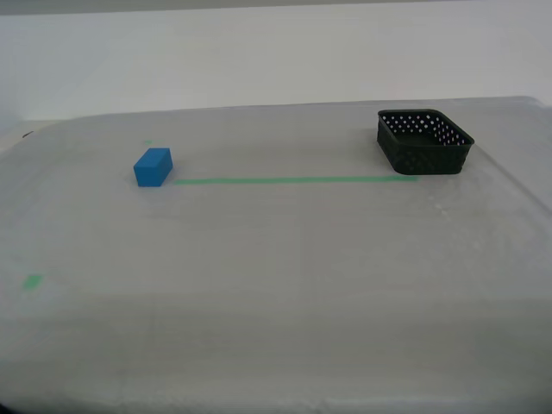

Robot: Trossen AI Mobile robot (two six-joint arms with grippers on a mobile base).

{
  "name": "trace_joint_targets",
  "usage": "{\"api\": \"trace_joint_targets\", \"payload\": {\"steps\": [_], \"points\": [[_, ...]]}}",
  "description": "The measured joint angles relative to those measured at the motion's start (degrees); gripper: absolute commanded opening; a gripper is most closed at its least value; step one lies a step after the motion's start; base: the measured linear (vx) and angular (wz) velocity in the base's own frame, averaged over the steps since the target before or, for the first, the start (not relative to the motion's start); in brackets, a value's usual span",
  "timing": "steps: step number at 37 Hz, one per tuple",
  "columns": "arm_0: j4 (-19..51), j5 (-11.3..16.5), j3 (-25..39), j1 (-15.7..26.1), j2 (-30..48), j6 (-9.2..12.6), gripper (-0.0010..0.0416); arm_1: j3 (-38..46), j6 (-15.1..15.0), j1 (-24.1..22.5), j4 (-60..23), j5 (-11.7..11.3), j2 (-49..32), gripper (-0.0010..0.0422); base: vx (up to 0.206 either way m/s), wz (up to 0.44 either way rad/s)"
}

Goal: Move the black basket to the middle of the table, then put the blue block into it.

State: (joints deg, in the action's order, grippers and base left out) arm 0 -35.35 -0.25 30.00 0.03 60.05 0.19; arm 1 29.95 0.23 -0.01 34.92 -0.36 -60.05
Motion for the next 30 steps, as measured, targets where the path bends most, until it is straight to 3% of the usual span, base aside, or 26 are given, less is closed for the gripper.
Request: {"api": "trace_joint_targets", "payload": {"steps": [8, 30], "points": [[0.0, -1.53, 0.0, -0.02, 0.0, 0.72, 0.0, 0.0, 0.02, 0.0, -0.09, 0.0, 0.0, 0.0, 0.0, 0.0], [0.0, -1.57, 0.0, 0.02, 0.0, 0.74, 0.0, 0.0, 0.02, 0.0, -0.09, 0.0, 0.0, 0.0, 0.0, 0.0]]}}
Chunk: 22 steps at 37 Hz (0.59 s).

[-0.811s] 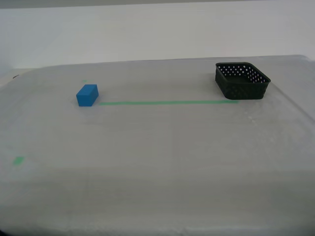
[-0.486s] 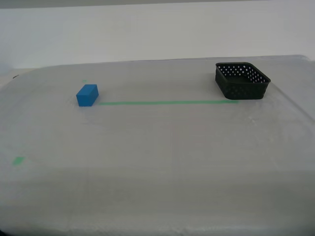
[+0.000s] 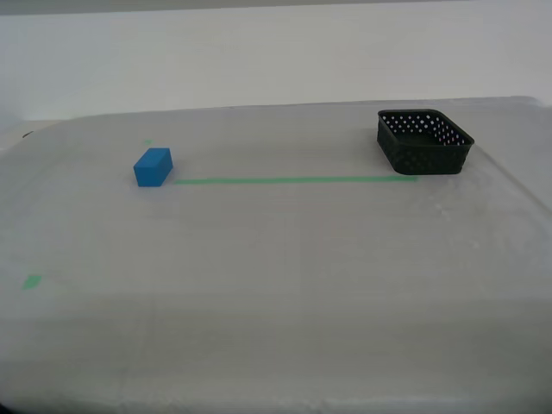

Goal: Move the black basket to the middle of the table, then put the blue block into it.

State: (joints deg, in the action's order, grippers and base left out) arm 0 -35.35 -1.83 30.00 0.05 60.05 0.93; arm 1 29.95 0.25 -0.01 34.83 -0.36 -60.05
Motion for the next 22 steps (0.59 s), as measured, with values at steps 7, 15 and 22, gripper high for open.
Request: {"api": "trace_joint_targets", "payload": {"steps": [7, 15, 22], "points": [[0.0, 0.0, 0.0, -0.02, 0.0, 0.02, 0.0, 0.0, 0.0, 0.0, 0.0, 0.0, 0.0, 0.0, 0.0, 0.0], [1.01, 0.0, 0.0, -0.02, 0.0, 0.15, 0.0, 0.0, 0.0, 0.0, 0.0, 0.0, 0.0, 0.0, 0.0, 0.0], [2.62, 0.0, 0.0, -0.02, 0.0, 0.55, 0.0, 0.0, 0.0, 0.0, 0.0, 0.0, 0.0, 0.0, 0.0, 0.0]]}}
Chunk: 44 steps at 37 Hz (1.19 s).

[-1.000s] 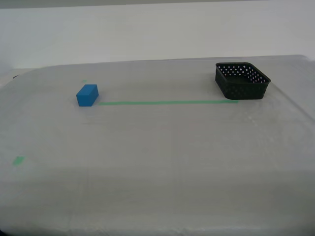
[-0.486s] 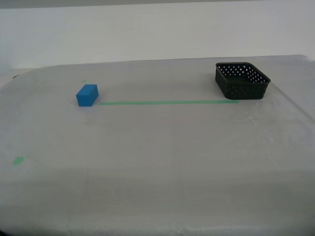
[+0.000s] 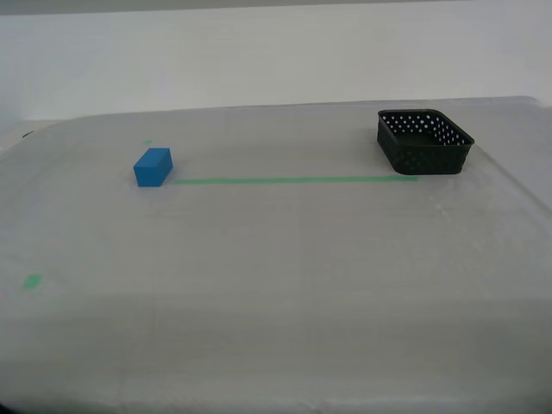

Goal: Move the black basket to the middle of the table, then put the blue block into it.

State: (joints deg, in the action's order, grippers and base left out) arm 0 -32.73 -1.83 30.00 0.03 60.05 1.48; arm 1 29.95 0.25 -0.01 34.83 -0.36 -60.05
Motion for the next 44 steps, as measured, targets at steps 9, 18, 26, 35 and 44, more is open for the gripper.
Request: {"api": "trace_joint_targets", "payload": {"steps": [9, 18, 26, 35, 44], "points": [[3.74, 0.0, 0.63, 0.02, 0.0, 0.74, 0.0, 0.0, -0.02, 0.0, 0.0, 0.0, 0.0, 0.0, 0.0, 0.0], [14.47, 0.0, 6.23, 0.02, 0.0, 0.81, 0.0, 0.0, -0.02, 0.0, 0.0, 0.0, 0.0, 0.0, 0.0, 0.0], [29.27, 0.0, 12.15, 0.0, 0.0, 0.87, 0.0, 0.0, -0.02, 0.0, 0.0, 0.0, 0.0, 0.0, 0.0, 0.0], [44.52, 0.22, 20.48, 0.0, 1.53, 0.87, 0.0, 0.0, -0.02, 0.0, 0.0, 0.0, 0.0, 0.0, 0.0, 0.0], [60.02, 0.48, 31.98, 0.04, 6.54, 1.88, 0.0, 0.0, 0.0, 0.0, -0.02, 0.0, 0.0, 0.0, 0.0, 0.0]]}}
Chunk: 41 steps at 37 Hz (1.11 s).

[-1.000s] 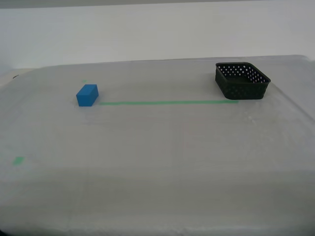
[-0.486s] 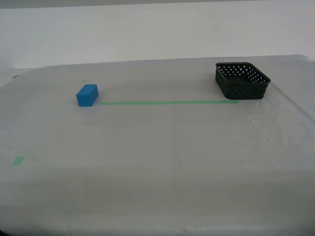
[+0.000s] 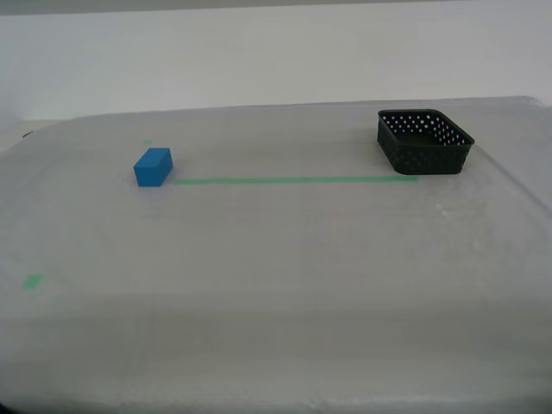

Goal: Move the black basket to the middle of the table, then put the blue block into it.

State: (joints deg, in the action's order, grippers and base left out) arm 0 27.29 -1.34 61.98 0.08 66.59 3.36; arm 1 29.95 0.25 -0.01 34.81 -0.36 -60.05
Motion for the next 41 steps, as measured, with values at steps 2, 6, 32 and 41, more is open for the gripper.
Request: {"api": "trace_joint_targets", "payload": {"steps": [2, 6, 32, 41], "points": [[3.56, 0.02, 2.49, 0.0, 1.38, 0.11, 0.0, 0.0, -0.02, 0.0, 0.0, 0.0, 0.0, 0.0, 0.0, 0.0], [9.33, 0.2, 6.8, 0.07, 4.02, 0.39, 0.0, 0.0, -0.02, 0.0, 0.02, 0.0, 0.0, 0.0, 0.0, 0.0], [34.45, 1.86, 29.09, 0.59, 20.33, 1.07, 0.0, 0.0, -0.02, 0.0, 0.0, 0.0, 0.0, 0.0, 0.0, 0.0], [38.36, 3.67, 34.75, 0.81, 25.64, 1.14, 0.0, 0.0, 0.0, 0.0, 0.0, 0.0, 0.0, 0.0, 0.0, 0.0]]}}
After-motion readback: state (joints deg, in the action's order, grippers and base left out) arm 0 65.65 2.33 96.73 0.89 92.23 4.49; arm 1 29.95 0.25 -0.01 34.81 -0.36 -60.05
